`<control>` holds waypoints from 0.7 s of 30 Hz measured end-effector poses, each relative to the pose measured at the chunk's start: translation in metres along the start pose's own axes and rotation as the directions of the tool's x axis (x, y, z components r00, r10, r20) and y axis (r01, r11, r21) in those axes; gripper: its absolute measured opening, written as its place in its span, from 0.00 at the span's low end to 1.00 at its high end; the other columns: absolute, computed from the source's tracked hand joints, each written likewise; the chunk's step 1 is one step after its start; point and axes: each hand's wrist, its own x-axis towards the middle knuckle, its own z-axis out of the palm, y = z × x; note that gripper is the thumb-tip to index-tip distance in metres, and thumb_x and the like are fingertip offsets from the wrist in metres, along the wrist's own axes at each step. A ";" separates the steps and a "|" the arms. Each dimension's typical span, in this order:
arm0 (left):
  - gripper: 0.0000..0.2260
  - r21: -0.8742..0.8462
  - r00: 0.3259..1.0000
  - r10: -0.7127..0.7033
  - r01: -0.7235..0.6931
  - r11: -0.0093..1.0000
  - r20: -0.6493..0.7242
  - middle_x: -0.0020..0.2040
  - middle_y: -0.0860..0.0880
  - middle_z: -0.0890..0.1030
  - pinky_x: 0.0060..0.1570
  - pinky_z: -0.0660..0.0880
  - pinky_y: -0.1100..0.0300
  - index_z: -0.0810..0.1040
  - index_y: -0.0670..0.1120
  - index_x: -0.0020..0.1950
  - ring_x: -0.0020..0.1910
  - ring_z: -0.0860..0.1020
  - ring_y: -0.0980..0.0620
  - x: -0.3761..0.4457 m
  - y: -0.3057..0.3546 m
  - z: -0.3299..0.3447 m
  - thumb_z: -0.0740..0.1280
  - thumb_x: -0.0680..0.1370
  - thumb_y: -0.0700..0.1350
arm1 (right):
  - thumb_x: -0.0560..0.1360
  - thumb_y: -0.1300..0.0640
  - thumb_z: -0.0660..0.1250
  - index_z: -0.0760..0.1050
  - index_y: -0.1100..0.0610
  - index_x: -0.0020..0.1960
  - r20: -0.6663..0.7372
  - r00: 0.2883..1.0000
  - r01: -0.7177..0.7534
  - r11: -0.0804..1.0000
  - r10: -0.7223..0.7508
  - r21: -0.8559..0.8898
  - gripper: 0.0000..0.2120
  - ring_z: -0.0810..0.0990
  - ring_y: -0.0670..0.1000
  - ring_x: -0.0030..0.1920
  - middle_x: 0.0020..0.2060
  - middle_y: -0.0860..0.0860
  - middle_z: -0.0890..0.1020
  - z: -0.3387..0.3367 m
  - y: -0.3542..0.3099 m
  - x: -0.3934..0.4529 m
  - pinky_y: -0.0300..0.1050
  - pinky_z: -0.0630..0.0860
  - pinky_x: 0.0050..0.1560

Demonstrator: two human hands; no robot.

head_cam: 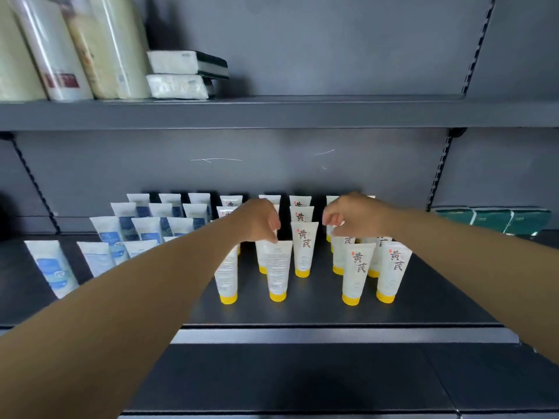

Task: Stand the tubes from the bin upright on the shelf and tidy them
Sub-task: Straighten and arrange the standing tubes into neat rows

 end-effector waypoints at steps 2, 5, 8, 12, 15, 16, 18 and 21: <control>0.17 -0.005 1.000 -0.016 0.016 1.000 0.003 0.58 0.47 0.80 0.56 0.73 0.59 0.80 0.44 0.58 0.56 0.78 0.49 -0.007 -0.026 -0.004 0.74 0.70 0.43 | 0.73 0.60 0.69 0.78 0.56 0.58 0.025 1.000 0.010 1.000 -0.011 0.026 0.13 0.79 0.48 0.53 0.53 0.49 0.81 0.007 -0.019 0.012 0.39 0.74 0.52; 0.20 0.028 0.999 -0.036 0.035 0.999 0.034 0.61 0.49 0.79 0.57 0.72 0.60 0.77 0.45 0.63 0.59 0.77 0.50 -0.015 -0.056 -0.007 0.73 0.72 0.43 | 0.73 0.58 0.70 0.76 0.54 0.59 0.075 0.997 -0.020 0.998 0.016 0.053 0.15 0.78 0.48 0.54 0.54 0.48 0.80 0.019 -0.037 0.027 0.42 0.75 0.55; 0.20 0.064 0.999 -0.025 0.022 0.998 0.042 0.63 0.49 0.77 0.60 0.70 0.59 0.75 0.46 0.65 0.62 0.75 0.50 -0.017 -0.077 -0.006 0.71 0.74 0.44 | 0.74 0.59 0.69 0.74 0.53 0.62 0.114 0.993 -0.048 0.995 0.038 0.088 0.17 0.77 0.48 0.57 0.57 0.48 0.78 0.030 -0.049 0.041 0.45 0.75 0.59; 0.18 0.120 1.000 -0.005 0.003 0.993 0.016 0.62 0.50 0.77 0.62 0.69 0.57 0.75 0.47 0.65 0.61 0.74 0.50 -0.014 -0.098 0.001 0.68 0.76 0.47 | 0.75 0.61 0.67 0.73 0.53 0.64 0.098 0.994 -0.057 0.993 0.047 0.100 0.18 0.76 0.47 0.59 0.60 0.48 0.77 0.040 -0.061 0.056 0.40 0.73 0.58; 0.14 0.137 0.998 0.040 -0.047 0.990 0.057 0.57 0.49 0.81 0.60 0.73 0.54 0.80 0.46 0.60 0.57 0.77 0.49 -0.011 -0.107 0.003 0.68 0.75 0.47 | 0.75 0.61 0.67 0.73 0.54 0.63 0.110 0.992 -0.074 0.993 0.064 0.088 0.17 0.76 0.47 0.58 0.59 0.49 0.78 0.044 -0.067 0.063 0.41 0.73 0.58; 0.12 0.136 0.997 0.049 -0.057 0.989 0.067 0.55 0.48 0.82 0.59 0.74 0.53 0.81 0.44 0.57 0.55 0.78 0.48 -0.009 -0.109 0.003 0.68 0.75 0.46 | 0.75 0.61 0.67 0.74 0.54 0.62 0.114 0.991 -0.083 0.993 0.073 0.085 0.16 0.76 0.48 0.58 0.58 0.49 0.78 0.045 -0.069 0.065 0.41 0.73 0.57; 0.10 0.109 0.995 0.051 -0.060 0.992 0.083 0.52 0.45 0.83 0.56 0.76 0.53 0.82 0.41 0.54 0.52 0.79 0.47 -0.007 -0.110 0.003 0.68 0.75 0.44 | 0.75 0.61 0.67 0.75 0.54 0.61 0.119 0.990 -0.087 0.993 0.077 0.077 0.15 0.77 0.48 0.57 0.57 0.49 0.79 0.046 -0.072 0.067 0.43 0.74 0.57; 0.11 0.054 0.994 0.059 -0.064 0.996 0.091 0.52 0.44 0.83 0.54 0.77 0.56 0.82 0.40 0.54 0.51 0.80 0.47 -0.004 -0.113 0.004 0.69 0.75 0.43 | 0.75 0.61 0.66 0.77 0.55 0.58 0.131 0.989 -0.073 0.997 0.067 0.040 0.12 0.78 0.49 0.55 0.54 0.50 0.80 0.049 -0.079 0.072 0.44 0.75 0.57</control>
